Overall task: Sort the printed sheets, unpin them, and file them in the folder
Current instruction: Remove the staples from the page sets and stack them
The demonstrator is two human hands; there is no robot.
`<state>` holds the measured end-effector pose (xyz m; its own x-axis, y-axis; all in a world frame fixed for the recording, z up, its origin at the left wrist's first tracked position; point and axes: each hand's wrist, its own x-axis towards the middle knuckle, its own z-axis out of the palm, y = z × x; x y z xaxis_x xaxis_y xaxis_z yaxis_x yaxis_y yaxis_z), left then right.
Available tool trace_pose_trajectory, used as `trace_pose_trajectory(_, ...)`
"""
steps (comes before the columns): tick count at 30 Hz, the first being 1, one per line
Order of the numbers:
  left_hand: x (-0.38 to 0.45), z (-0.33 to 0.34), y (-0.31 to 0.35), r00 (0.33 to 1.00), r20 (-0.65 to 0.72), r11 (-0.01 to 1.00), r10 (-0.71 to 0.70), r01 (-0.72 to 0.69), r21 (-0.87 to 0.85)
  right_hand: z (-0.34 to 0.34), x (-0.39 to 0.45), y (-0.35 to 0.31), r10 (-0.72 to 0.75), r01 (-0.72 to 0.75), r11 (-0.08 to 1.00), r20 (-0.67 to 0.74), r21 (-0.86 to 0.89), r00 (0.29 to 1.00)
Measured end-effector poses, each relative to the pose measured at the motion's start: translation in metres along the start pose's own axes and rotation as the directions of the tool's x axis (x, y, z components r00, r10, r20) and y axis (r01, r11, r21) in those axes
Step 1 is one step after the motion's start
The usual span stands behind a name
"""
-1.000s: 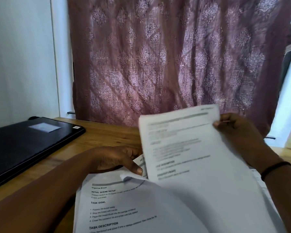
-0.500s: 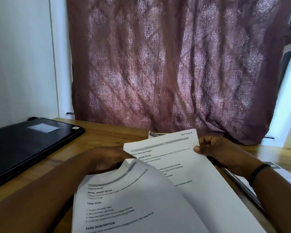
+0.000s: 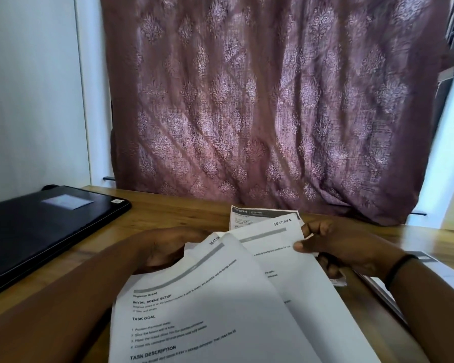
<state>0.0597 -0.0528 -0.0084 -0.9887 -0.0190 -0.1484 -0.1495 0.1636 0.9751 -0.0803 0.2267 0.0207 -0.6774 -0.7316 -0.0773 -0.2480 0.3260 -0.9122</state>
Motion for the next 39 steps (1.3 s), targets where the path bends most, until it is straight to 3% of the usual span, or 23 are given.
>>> trace_pose_trajectory(4, 0.001, 0.0, -0.002, 0.999, 0.002, 0.997, 0.041, -0.041, -0.062, -0.005, 0.0, 0.001, -0.01, 0.009, 1.0, -0.026, -0.017, 1.0)
trace_pose_trajectory(10, 0.001, -0.005, -0.003, 0.995, 0.094, 1.0, 0.012, -0.011, -0.015, -0.013, -0.001, 0.004, 0.007, -0.01, 0.999, -0.066, -0.041, 0.998)
trace_pose_trajectory(13, 0.001, -0.006, -0.002, 0.99, 0.133, 0.999, 0.041, -0.043, 0.015, -0.002, -0.006, -0.004, 0.015, -0.016, 0.999, -0.036, -0.042, 0.999)
trace_pose_trajectory(20, 0.004, -0.011, -0.002, 0.982, 0.181, 0.991, -0.045, 0.021, 0.132, 0.026, -0.013, -0.02, 0.024, -0.017, 0.996, 0.069, -0.09, 0.997)
trace_pose_trajectory(27, 0.005, -0.011, -0.001, 0.978, 0.193, 0.988, -0.079, 0.052, 0.144, 0.07, -0.009, -0.024, -0.026, 0.024, 0.999, 0.062, 0.038, 0.998)
trace_pose_trajectory(31, 0.004, -0.01, 0.0, 0.983, 0.171, 0.983, -0.072, 0.041, 0.18, 0.087, -0.013, -0.028, -0.008, 0.019, 0.998, 0.16, -0.064, 0.987)
trace_pose_trajectory(36, 0.009, -0.009, -0.003, 0.985, 0.166, 0.977, -0.05, 0.014, 0.212, 0.08, -0.021, -0.034, 0.06, -0.031, 0.997, 0.419, -0.076, 0.906)
trace_pose_trajectory(39, 0.009, -0.008, -0.003, 0.981, 0.193, 0.983, -0.012, -0.024, 0.182, 0.075, -0.018, -0.03, -0.002, 0.028, 0.997, 0.317, -0.077, 0.948)
